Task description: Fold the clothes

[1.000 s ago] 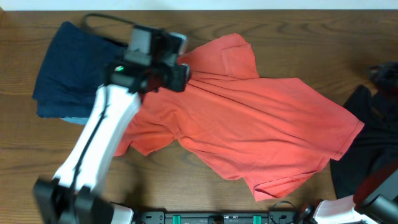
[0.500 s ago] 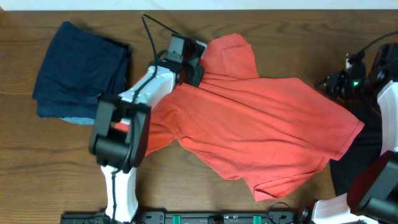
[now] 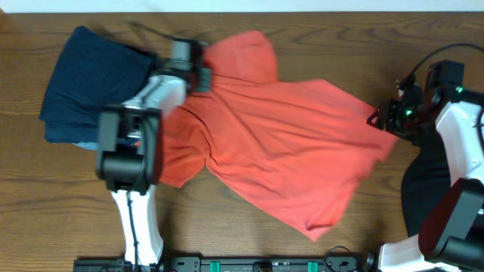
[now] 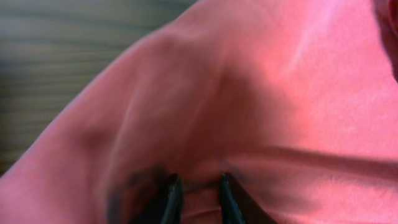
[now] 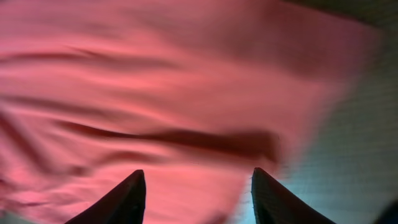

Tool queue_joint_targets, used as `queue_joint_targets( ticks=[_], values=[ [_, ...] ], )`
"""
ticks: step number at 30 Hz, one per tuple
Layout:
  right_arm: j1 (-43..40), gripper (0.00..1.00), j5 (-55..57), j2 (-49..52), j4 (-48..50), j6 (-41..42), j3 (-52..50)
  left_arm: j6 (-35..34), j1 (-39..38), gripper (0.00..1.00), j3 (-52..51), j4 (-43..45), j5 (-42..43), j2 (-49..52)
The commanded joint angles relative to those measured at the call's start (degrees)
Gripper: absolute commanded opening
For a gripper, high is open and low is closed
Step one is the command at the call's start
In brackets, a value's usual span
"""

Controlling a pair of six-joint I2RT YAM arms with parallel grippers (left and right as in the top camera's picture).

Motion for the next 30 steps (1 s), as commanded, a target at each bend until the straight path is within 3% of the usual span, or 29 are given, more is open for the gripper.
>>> queue_joint_targets(
  ticks=[1, 5, 8, 11, 18, 25, 27, 30],
  values=[
    [0.31, 0.57, 3.72, -0.26, 4.66, 1.70, -5.55, -3.54, 5.49, 0.22, -0.33, -1.09, 6.01, 2.45],
    [0.33, 0.65, 4.87, -0.24, 14.67, 4.04, -11.63, -3.52, 6.47, 0.24, -0.33, -1.42, 13.07, 0.63],
    [0.37, 0.71, 4.74, -0.24, 23.06, 8.35, -15.47, -3.50, 5.75, 0.35, -0.33, -1.57, 16.35, -2.21],
    [0.37, 0.71, 0.92, -0.07, 29.53, 10.23, -17.70, -3.50, 4.90, 0.47, -0.33, -2.40, 18.49, -6.60],
    [0.37, 0.73, -3.54, 4.63, 38.62, 13.44, -17.90, -3.48, 2.51, 0.62, -0.33, -10.97, 18.60, -20.39],
    [0.70, 0.77, -4.79, 13.07, 48.41, 13.68, -17.86, -3.45, -0.59, 0.63, -0.35, -24.65, 18.60, -32.85],
    [0.70, 0.72, -4.83, 14.84, 51.41, 14.53, -17.84, -2.99, -1.73, 0.63, -0.35, -28.65, 18.58, -35.17],
    [0.70, 0.48, -8.04, 16.50, 56.78, 16.24, -17.84, -1.40, -3.58, 0.63, -0.35, -33.70, 18.58, -37.33]
  ],
)
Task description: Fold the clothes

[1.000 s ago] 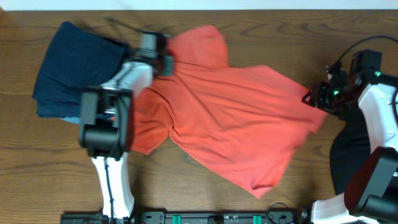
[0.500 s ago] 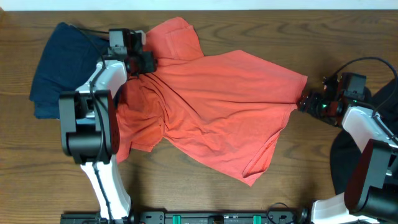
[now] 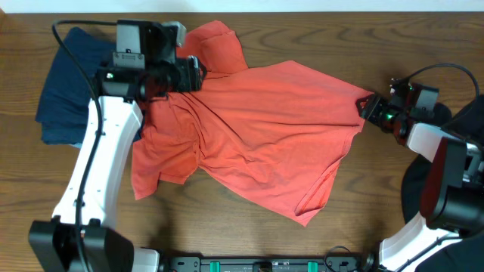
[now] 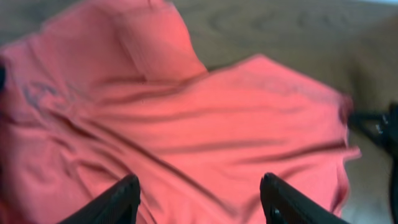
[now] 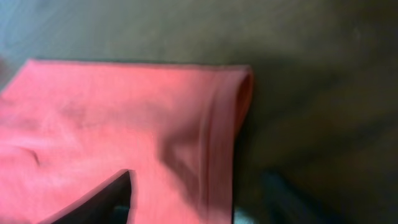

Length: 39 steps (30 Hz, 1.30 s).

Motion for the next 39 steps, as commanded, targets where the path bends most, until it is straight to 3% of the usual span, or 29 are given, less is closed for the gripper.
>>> queue_joint_targets(
  ticks=[1, 3, 6, 11, 17, 18, 19, 20, 21, 22, 31, 39],
  values=[
    [0.46, 0.36, -2.78, 4.00, 2.60, 3.45, -1.14, 1.70, -1.92, 0.63, 0.17, -3.34, 0.50, -1.66],
    [0.44, 0.17, -4.44, 4.07, 5.95, 6.05, -0.92, 1.70, -2.91, 0.63, 0.17, -5.49, 0.50, -1.81],
    [0.22, 0.02, -6.05, 4.07, 9.38, 7.87, 1.66, 1.70, -4.00, 0.63, 0.17, -7.21, 0.50, -1.77],
    [-3.41, 0.01, -7.45, 4.04, 6.38, 8.83, 14.23, 1.66, -4.87, 0.63, 0.17, -7.34, 0.50, -1.79],
    [-12.85, 0.01, -5.29, 4.07, -4.90, 8.79, 34.71, 1.68, -4.85, 0.63, 0.17, -7.34, 0.48, -1.77],
    [-14.32, 0.11, -5.33, 4.07, -6.67, 8.81, 37.33, 1.68, -4.85, 0.63, 0.17, -7.37, 0.22, -1.77],
    [-15.41, 0.40, -5.97, 4.07, -8.04, 8.76, 39.19, 1.68, -4.85, 0.63, 0.17, -7.37, -0.22, -1.77],
    [-17.00, 0.82, -7.96, 4.07, -10.36, 8.15, 41.53, 1.68, -4.85, 0.63, 0.17, -7.37, -0.98, -1.77],
    [-17.86, 0.94, -9.86, 4.07, -11.85, 7.43, 42.45, 1.73, -4.85, 0.63, 0.17, -7.37, -1.33, -1.77],
    [-18.62, 0.99, -12.00, 4.07, -13.35, 6.80, 43.08, 2.05, -4.85, 0.63, 0.15, -7.37, -1.68, -1.77],
    [-21.94, 0.99, -26.32, 3.48, -32.52, -1.55, 43.54, 2.12, -4.85, 0.64, -0.90, -11.06, -14.10, -1.64],
    [-17.25, 0.99, -23.15, -1.22, -56.52, -17.55, 43.54, 2.08, -4.85, 0.64, -7.37, -14.40, -18.21, 0.68]
  ],
)
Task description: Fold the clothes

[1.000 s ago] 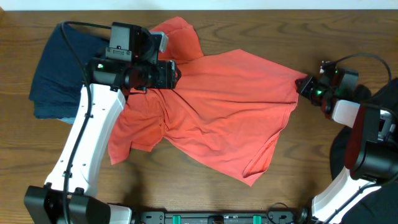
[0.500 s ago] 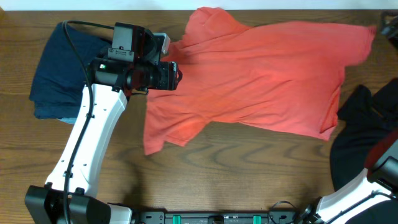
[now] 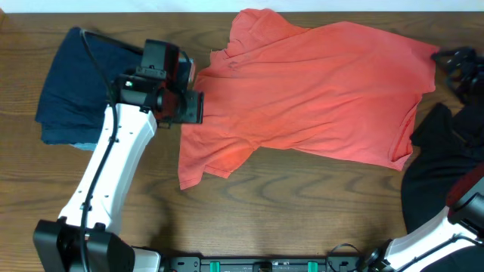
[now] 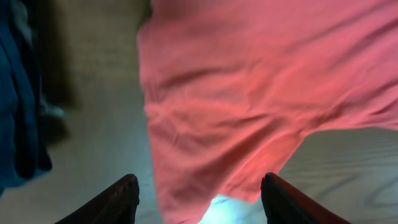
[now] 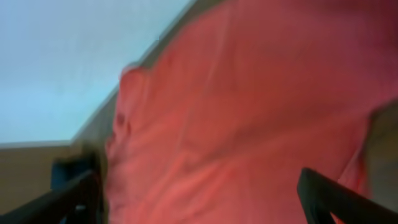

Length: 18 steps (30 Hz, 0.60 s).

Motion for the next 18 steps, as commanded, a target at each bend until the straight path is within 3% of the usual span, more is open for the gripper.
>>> queue_joint_targets(
  ticks=[1, 4, 8, 18],
  values=[
    [3.50, 0.99, 1.81, -5.14, -6.60, -8.98, 0.37, 0.68, 0.00, 0.65, -3.63, -0.55, -2.80, 1.92],
    [5.92, 0.98, 7.04, -6.19, -13.68, -8.96, 0.37, 0.66, 0.22, 0.65, -6.99, -0.50, -2.80, 3.58],
    [8.76, 0.85, 11.43, -6.19, -21.05, -8.66, -0.61, -0.42, 1.42, 0.66, -11.56, -0.07, -2.78, 6.73],
    [11.41, 0.90, 21.22, -6.19, -21.16, -5.16, -10.19, -0.85, 4.50, 0.70, -16.52, 5.81, 0.87, 15.47]
  ],
)
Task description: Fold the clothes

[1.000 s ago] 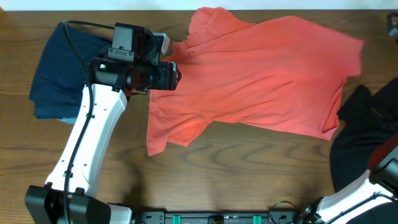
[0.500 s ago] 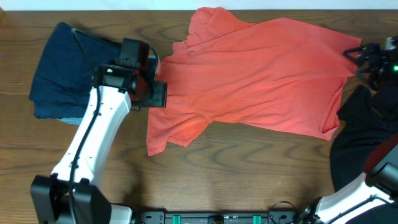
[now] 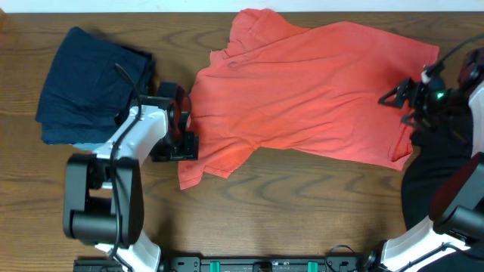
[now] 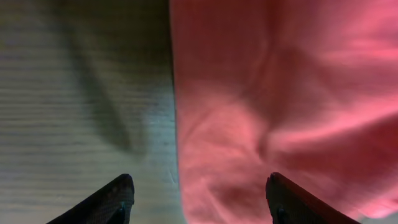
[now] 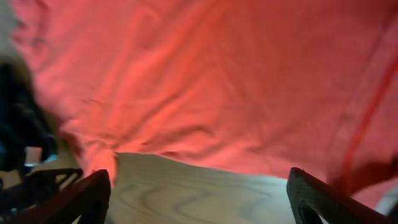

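A coral-red T-shirt (image 3: 318, 91) lies spread across the far middle and right of the wooden table. My left gripper (image 3: 184, 125) stands open at the shirt's left edge. In the left wrist view the left gripper (image 4: 199, 190) straddles that edge, cloth (image 4: 280, 93) on the right and bare wood on the left. My right gripper (image 3: 395, 98) hangs open over the shirt's right part. In the right wrist view the right gripper (image 5: 198, 190) has wood between its fingers and the shirt (image 5: 205, 68) beyond them.
A folded navy garment (image 3: 87, 83) lies at the far left, just behind the left arm. A black garment (image 3: 435, 177) is heaped at the right edge under the right arm. Bare table (image 3: 287, 211) runs along the front.
My left gripper has moved nearer the front, down along the shirt's left edge. My right gripper has come in from the far right corner to above the shirt's right side. The shirt lies as before.
The shirt lay rumpled and slanted mid-table, my left gripper nearly shut in its cloth near the collar, the right gripper at its right corner. Then both were open by a shirt shifted left. Later it lay spread flatter along the far edge, where it stays.
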Tool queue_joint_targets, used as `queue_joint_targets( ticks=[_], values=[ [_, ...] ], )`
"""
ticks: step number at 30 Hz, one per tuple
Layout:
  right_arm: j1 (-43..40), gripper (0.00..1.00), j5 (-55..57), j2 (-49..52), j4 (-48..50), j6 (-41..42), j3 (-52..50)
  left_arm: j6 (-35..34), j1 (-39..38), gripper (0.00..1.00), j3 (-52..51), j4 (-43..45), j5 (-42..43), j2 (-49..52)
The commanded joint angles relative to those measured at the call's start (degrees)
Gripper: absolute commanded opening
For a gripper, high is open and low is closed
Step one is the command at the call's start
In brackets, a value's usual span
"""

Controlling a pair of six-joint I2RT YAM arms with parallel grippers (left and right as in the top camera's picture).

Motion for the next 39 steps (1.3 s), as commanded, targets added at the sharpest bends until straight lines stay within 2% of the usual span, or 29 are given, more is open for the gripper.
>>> queue_joint_targets(
  ticks=[1, 2, 3, 4, 6, 7, 12, 16, 18, 20, 21, 22, 26, 33, 39],
  values=[
    [0.31, 0.90, 4.85, -0.52, 1.16, 1.79, -3.96, -0.57, 0.37, 0.70, 0.00, 0.94, 2.51, 1.77],
    [0.33, 0.90, 6.73, -0.52, 2.08, 3.21, -5.53, -0.55, 0.37, 0.68, 0.00, 1.38, 3.45, 2.27],
    [0.31, 0.91, 8.81, -0.52, 3.13, 4.61, -7.13, -0.55, 0.37, 0.58, 0.00, 1.62, 4.37, 2.58],
    [0.28, 0.91, 10.73, -0.52, 3.87, 5.77, -8.48, -0.55, 0.37, 0.45, 0.00, 1.79, 5.31, 2.86],
    [0.20, 0.93, 14.84, -0.52, 5.92, 8.59, -11.89, -0.57, 0.39, 0.12, 0.00, 1.73, 5.33, 2.93],
    [0.17, 0.93, 16.09, -0.52, 6.71, 9.62, -13.33, -0.57, 0.50, 0.06, 0.02, 1.73, 5.33, 2.89],
    [0.15, 0.92, 20.85, -0.52, 14.71, 12.87, -21.33, -2.23, 2.36, 0.06, 0.09, 1.53, 5.35, 2.78],
    [0.15, 0.79, 20.79, -0.50, 20.00, 15.28, -25.97, -3.58, 5.25, 0.06, 0.31, 1.14, 5.35, 1.57],
    [0.15, 0.58, 20.79, -0.50, 21.14, 16.31, -27.43, -3.56, 6.75, 0.06, 0.63, 0.46, 5.35, 0.42],
    [0.15, 0.20, 20.76, -0.52, 21.03, 16.70, -28.04, -3.56, 8.24, 0.06, 1.14, -0.50, 5.35, -0.96],
    [0.15, 0.08, 20.79, -0.52, 20.39, 16.68, -28.02, -3.56, 9.03, 0.06, 1.33, -0.96, 5.35, -1.84],
    [0.11, 0.01, 20.85, -0.59, 19.74, 16.68, -27.87, -3.56, 9.79, 0.06, 1.42, -1.29, 5.35, -2.82],
    [-0.44, 0.01, 20.68, -1.25, 15.06, 16.06, -26.16, -3.58, 12.31, 0.06, 1.42, -2.45, 5.35, -6.71],
    [-0.55, 0.01, 16.90, -7.74, 2.05, 5.62, -21.11, -3.54, 14.21, 0.06, 1.42, -6.12, 5.33, -13.25],
    [-0.61, 0.01, 21.70, -18.51, -4.35, 6.62, -19.34, -3.56, 14.21, 0.06, 1.42, -7.91, 5.29, -15.69]
  ],
)
